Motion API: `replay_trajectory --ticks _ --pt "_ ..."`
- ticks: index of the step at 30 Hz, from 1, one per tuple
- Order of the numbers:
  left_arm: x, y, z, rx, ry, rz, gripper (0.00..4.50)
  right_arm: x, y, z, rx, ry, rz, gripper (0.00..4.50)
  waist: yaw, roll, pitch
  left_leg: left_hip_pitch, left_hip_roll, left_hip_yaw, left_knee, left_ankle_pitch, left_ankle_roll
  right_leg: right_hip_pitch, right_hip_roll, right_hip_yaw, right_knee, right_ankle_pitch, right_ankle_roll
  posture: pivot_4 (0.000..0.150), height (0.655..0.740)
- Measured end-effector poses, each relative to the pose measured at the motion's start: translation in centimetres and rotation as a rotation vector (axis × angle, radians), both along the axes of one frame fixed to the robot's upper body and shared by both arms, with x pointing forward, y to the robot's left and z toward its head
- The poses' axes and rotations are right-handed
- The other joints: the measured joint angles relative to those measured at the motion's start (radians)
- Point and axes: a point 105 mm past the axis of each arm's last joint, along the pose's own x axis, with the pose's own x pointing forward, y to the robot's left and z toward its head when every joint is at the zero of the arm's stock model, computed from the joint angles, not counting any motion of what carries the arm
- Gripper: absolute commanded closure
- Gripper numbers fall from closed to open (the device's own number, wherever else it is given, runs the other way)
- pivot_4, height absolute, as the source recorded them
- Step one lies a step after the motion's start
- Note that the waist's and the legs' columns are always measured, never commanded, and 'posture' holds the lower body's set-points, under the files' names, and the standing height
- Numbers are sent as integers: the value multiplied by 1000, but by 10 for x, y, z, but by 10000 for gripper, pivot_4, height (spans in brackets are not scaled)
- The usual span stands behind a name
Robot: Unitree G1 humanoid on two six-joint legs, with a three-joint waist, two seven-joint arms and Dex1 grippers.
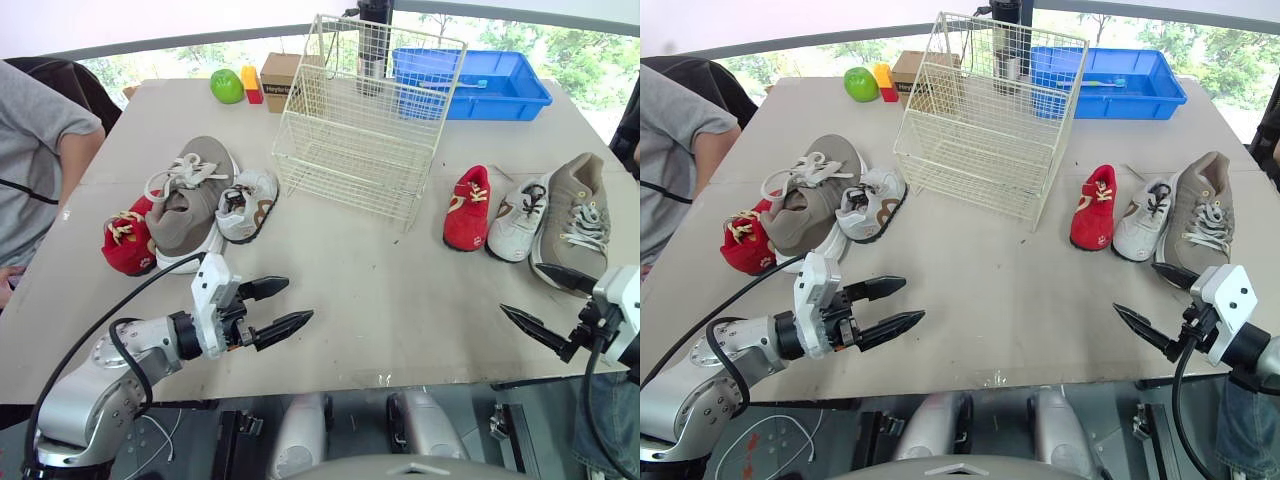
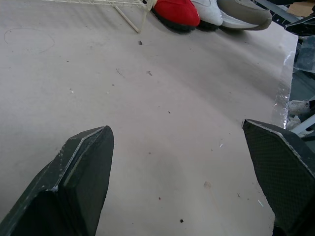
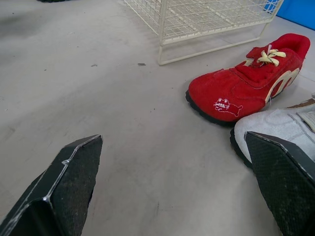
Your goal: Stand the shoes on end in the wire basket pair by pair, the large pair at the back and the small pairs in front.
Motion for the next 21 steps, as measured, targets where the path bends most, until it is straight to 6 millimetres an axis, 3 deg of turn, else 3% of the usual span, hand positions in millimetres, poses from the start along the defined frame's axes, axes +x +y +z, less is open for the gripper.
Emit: replay_trajectory --ticks 3,5,7,10,13,16,21 --pt "2 0 3 -23 -16 21 0 10 7 7 29 -20 11 239 -5 0 0 0 0 1 0 0 0 0 0 1 0 0 0 1500 7400" --pt "10 -4 17 -89 -84 48 0 34 38 38 57 -95 86 239 -21 2 1 2 1 3 1 0 0 -1 0 3 2 1 0 1500 7400" --pt "11 -7 27 -106 -131 52 0 38 66 63 45 -148 165 239 -20 1 0 1 0 -1 1 0 0 0 1 1 2 1 -1 1500 7400" --pt "12 -3 28 -100 -149 88 0 50 94 74 16 -123 193 239 -8 -1 -1 -1 0 -2 -1 0 0 -1 2 -1 1 3 -5 1500 7400" --pt "10 -1 33 -134 -178 100 0 79 132 93 -21 -90 214 239 -20 1 0 -2 0 1 -1 0 0 -5 1 2 1 3 -5 1500 7400" --pt "5 -2 35 -148 -207 102 0 96 157 103 -40 -36 232 239 -14 -1 -1 -2 0 -1 -1 0 0 -4 1 0 1 3 -5 1500 7400" --pt "3 -1 36 -164 -251 128 0 128 194 99 -97 110 223 239 -5 0 -1 -3 0 1 -1 0 0 -5 -1 0 1 3 -5 1500 7400"
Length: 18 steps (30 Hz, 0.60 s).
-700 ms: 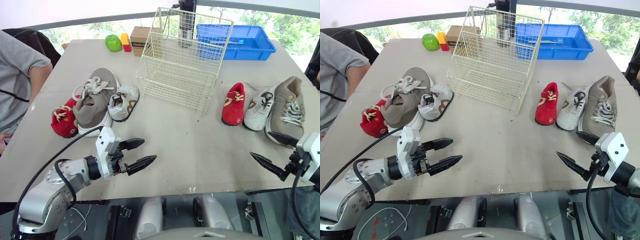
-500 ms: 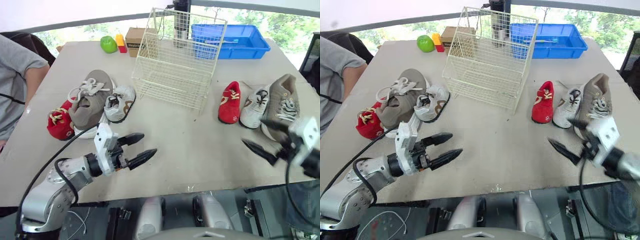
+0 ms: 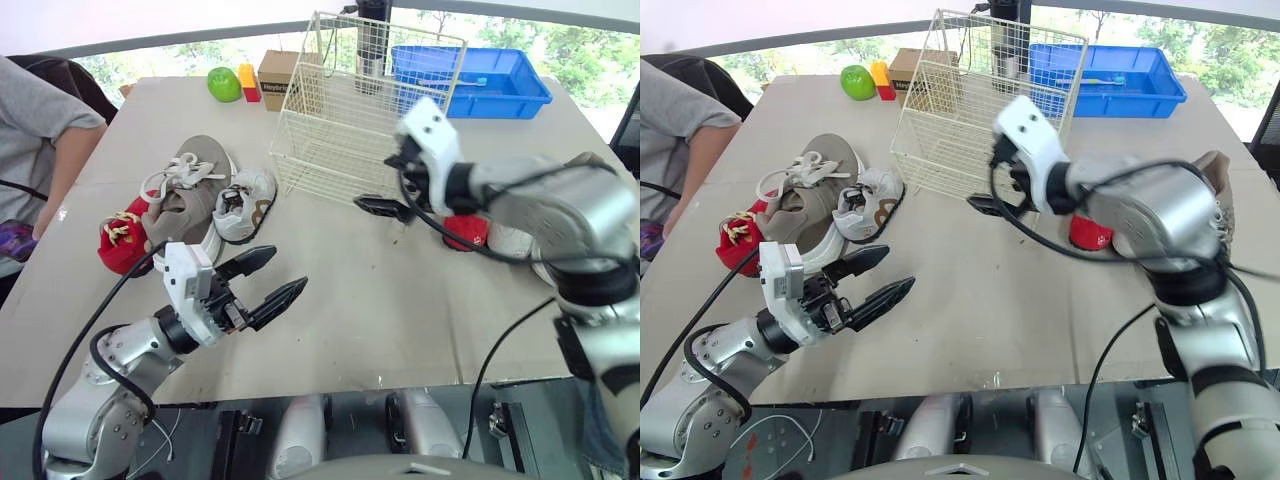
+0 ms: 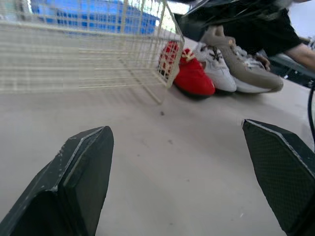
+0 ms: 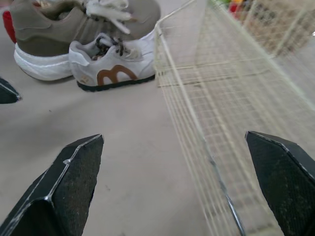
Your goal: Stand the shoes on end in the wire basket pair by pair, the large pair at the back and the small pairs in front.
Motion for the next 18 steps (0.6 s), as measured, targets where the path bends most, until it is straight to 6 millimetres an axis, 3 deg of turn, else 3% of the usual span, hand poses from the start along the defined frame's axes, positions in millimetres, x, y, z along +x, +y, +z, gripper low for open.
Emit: replay_trajectory --ticks 1,4,7,8,10,12,18 --pt "0 0 1 -2 -5 0 0 2 2 1 -6 0 -4 239 1 0 0 0 0 -1 0 0 0 0 0 -1 0 0 0 1500 7400" --pt "-2 0 1 -14 -14 10 0 20 11 -9 -91 43 -21 7436 -2 -1 0 0 0 0 0 0 0 0 0 -1 0 0 0 1500 7400" --pt "-7 -1 -2 -23 -13 16 0 45 -4 -38 -197 102 -105 21528 1 -1 -1 0 0 0 0 0 0 0 0 -1 0 0 0 1500 7400" --pt "-8 0 -3 -18 -11 20 0 46 -3 -38 -202 98 -85 24963 0 -1 -1 0 0 0 0 0 0 0 0 -1 0 0 0 1500 7400" --pt "-8 -1 -1 -15 -26 22 0 47 -2 -39 -237 100 -48 36976 0 -1 -1 0 0 -1 0 0 0 1 0 -2 0 0 0 1500 7400" --pt "-9 -1 -1 -15 -32 29 0 49 -5 -40 -265 86 -36 43992 0 -1 -1 1 0 -1 0 0 0 1 0 -2 0 0 0 1500 7400" --pt "-11 1 -4 -10 -20 47 0 46 -15 -40 -307 91 28 43992 2 -1 0 0 0 -1 0 0 0 1 -1 -2 0 0 0 1500 7400"
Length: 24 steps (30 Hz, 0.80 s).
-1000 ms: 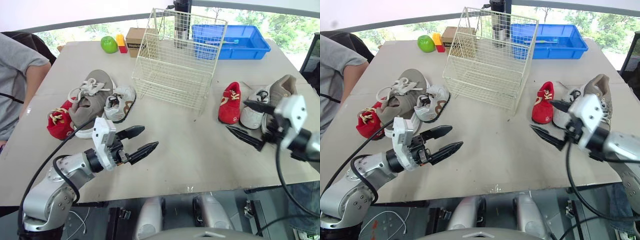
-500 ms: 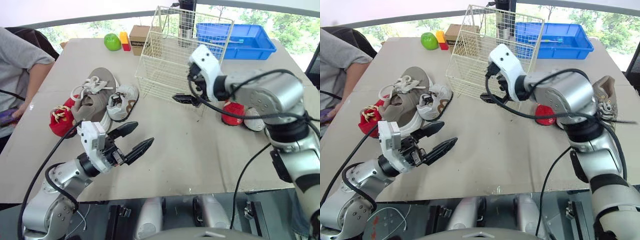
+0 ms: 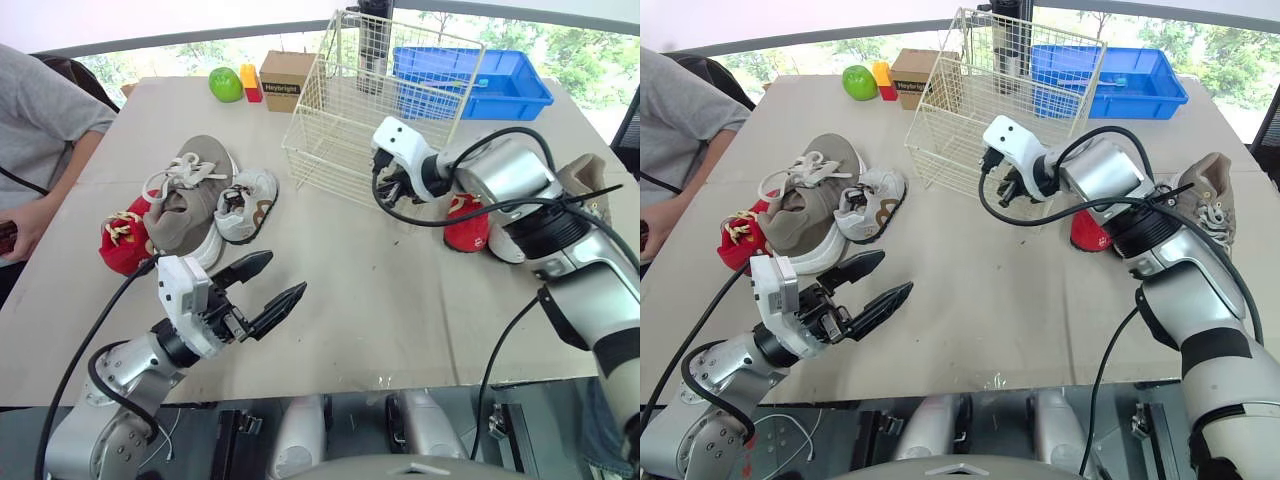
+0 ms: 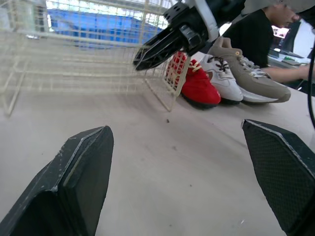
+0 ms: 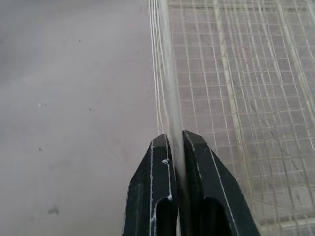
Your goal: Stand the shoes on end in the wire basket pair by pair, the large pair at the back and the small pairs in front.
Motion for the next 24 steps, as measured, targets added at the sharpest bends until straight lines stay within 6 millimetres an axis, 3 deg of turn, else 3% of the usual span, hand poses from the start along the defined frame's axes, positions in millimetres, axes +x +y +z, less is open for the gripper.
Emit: replay_trajectory --ticks 6,12,24 --pt "-2 1 0 5 -9 -1 0 -21 -16 -2 -45 -11 173 43992 -2 0 0 0 0 0 -1 0 0 -1 0 0 0 0 0 1500 7400" --pt "-10 6 -10 32 12 -4 0 -59 -26 -10 -121 -10 435 43992 -7 1 0 1 1 0 -3 0 0 -1 1 0 -1 0 0 1500 7400" --pt "-23 22 -25 70 57 24 0 -82 -31 -14 -171 28 523 43992 -1 1 1 1 1 1 -3 0 0 -1 0 0 -1 -1 -2 1500 7400"
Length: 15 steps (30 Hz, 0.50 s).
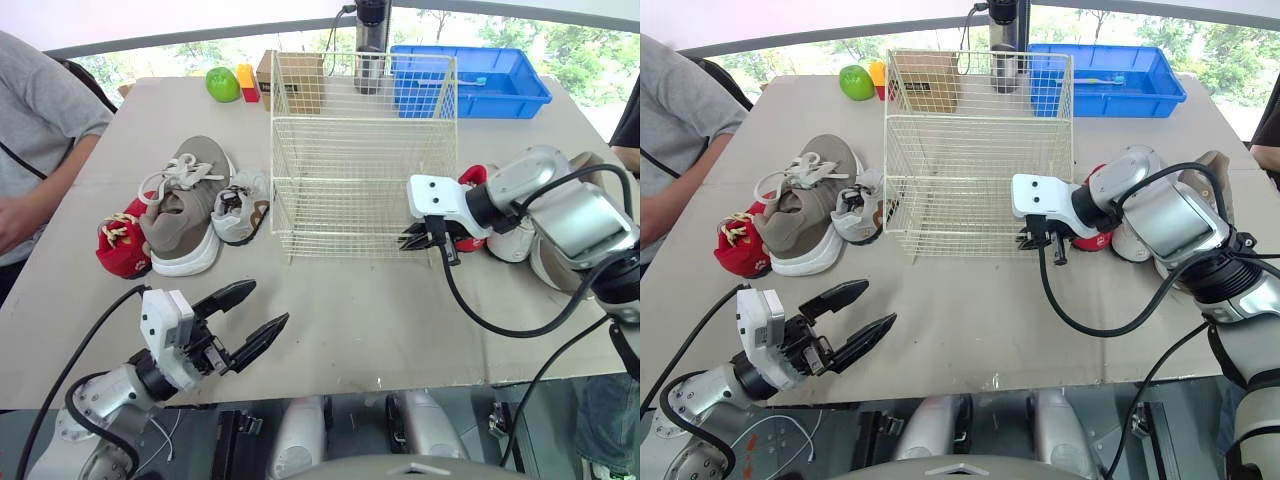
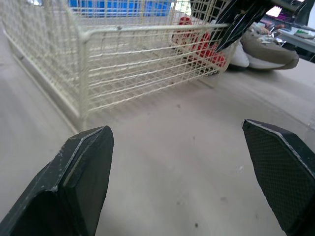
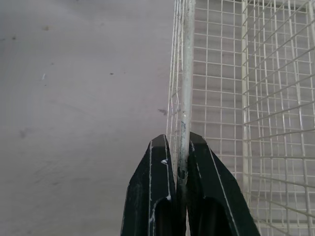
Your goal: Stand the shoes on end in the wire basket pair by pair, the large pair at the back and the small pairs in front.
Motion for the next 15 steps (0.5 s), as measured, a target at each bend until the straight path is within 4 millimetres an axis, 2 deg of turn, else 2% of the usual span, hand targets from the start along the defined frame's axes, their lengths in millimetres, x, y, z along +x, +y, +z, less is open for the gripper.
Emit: replay_trajectory --ticks 6,14,15 --pt "-3 7 -1 18 5 23 0 -27 4 -5 10 83 -20 43992 -2 0 0 0 0 0 0 0 0 0 0 0 0 0 0 1500 7400" --pt "-2 11 -1 31 9 16 0 -32 4 -6 33 69 -44 43992 -2 0 0 0 0 0 0 0 0 0 0 0 0 0 0 1500 7400" --pt "-2 12 -1 35 9 17 0 -30 5 -6 46 49 -39 41558 -3 0 0 0 0 0 0 0 0 0 0 0 0 0 0 1500 7400"
